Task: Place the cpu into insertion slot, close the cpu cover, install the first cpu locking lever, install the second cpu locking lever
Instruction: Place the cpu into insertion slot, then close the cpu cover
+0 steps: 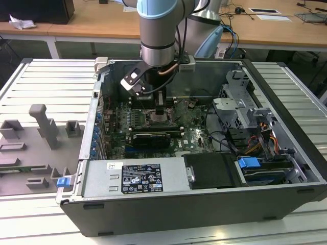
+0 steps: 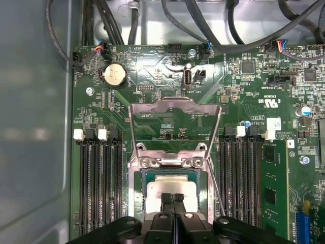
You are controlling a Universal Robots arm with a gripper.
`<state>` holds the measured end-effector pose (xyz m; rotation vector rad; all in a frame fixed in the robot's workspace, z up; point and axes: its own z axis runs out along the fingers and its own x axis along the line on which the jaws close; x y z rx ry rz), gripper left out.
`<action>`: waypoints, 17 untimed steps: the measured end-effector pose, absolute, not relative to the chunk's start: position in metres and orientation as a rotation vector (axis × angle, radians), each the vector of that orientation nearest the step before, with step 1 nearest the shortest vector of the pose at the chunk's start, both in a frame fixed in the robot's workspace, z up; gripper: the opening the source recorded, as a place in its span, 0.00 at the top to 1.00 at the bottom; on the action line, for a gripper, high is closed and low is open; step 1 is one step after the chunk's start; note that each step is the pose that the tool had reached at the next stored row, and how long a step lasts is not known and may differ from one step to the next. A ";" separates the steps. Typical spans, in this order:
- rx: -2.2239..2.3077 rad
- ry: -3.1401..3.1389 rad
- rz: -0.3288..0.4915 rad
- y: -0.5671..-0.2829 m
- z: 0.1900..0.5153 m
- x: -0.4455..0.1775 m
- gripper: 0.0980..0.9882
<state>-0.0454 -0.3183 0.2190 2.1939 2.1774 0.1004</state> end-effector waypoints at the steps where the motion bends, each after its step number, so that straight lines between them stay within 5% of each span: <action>1: 2.194 2.178 0.100 -0.318 0.220 -0.045 0.99; 17: 2.196 2.179 0.097 -0.319 0.223 -0.041 0.99</action>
